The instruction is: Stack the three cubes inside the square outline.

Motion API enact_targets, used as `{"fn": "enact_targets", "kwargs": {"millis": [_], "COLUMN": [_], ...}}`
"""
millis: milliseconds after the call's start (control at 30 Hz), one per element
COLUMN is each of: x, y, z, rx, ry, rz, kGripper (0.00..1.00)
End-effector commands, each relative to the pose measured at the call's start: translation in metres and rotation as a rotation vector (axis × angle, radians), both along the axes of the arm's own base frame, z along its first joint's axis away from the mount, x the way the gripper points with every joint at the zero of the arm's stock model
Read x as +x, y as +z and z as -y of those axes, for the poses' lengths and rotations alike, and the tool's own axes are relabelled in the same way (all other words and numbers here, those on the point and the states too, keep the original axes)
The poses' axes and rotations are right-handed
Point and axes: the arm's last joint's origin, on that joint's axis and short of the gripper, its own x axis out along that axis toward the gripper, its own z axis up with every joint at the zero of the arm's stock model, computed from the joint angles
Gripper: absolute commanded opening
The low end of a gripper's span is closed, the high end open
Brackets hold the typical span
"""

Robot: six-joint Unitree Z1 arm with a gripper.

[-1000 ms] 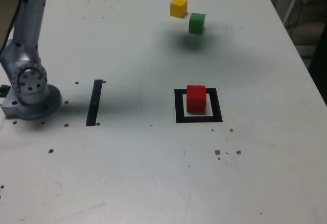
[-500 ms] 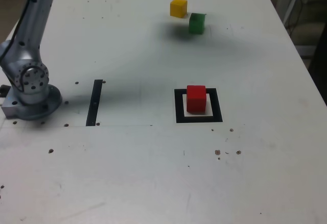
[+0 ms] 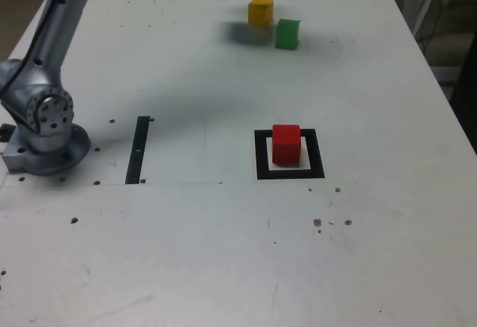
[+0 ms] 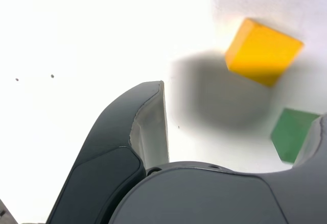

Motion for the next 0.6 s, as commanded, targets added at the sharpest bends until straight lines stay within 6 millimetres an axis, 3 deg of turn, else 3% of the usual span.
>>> {"fn": "enact_targets", "kwargs": {"millis": [0, 367, 567], "x": [0.002, 0.026, 0.030], "y": [-0.005, -0.049, -0.059], "z": [-0.006, -0.033, -0.038], "rx": [-0.002, -0.013, -0.017], "ry": [-0.001, -0.014, -0.016], "rz": [0.001, -0.016, -0.029], "kGripper": [0.97, 0.94, 0.91]}}
